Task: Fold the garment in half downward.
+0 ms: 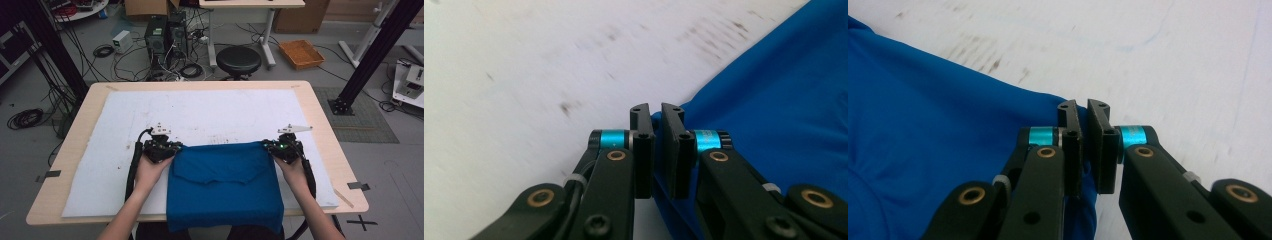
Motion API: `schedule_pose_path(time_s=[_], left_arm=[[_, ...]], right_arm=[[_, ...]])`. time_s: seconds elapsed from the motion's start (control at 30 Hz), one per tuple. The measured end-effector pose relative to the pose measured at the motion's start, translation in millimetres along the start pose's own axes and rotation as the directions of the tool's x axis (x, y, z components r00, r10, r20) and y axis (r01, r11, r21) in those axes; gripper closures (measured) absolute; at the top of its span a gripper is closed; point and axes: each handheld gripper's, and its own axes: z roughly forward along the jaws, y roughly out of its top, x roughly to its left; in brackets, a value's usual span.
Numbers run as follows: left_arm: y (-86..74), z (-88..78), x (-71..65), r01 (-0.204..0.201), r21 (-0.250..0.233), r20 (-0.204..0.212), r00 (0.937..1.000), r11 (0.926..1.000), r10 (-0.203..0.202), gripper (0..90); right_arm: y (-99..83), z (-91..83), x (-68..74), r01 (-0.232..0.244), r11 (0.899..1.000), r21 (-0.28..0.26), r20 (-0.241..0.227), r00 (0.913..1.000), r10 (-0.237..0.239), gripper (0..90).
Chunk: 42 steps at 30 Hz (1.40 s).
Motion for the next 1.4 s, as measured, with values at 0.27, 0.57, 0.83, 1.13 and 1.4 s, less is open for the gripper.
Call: schedule_pose_path(time_s=[0.27,0.57,0.83,1.13,1.4], left_arm=[[28.5,18.4,17.8,-0.028,-0.011,-0.028,0.9992,0.9996,0.027,83.9],[38.7,38.3,29.3,-0.034,0.014,-0.044,0.9984,0.9993,0.034,83.9],[38.7,36.3,27.7,-0.025,-0.001,-0.077,0.9968,0.9997,0.024,71.9],[29.2,5.9,14.9,-0.011,-0.056,-0.053,0.9986,0.9984,0.009,51.8],[-1.7,-6.2,-7.2,0.06,-0.003,-0.003,0.9982,0.9982,-0.06,52.9]], right_arm=[[26.7,17.5,-16.8,-0.021,1.0,-0.015,0.037,0.9991,0.022,85.4],[32.5,37.3,-32.3,-0.055,0.998,-0.016,0.054,0.997,0.055,85.4],[33.5,38.9,-31.5,-0.052,0.998,-0.021,0.066,0.9964,0.053,79.6],[30.2,19.6,-20.6,-0.047,0.998,-0.049,0.079,0.9956,0.05,60.8],[7.1,-1.5,1.1,-0.044,0.998,-0.038,0.041,0.9981,0.046,60.8]])
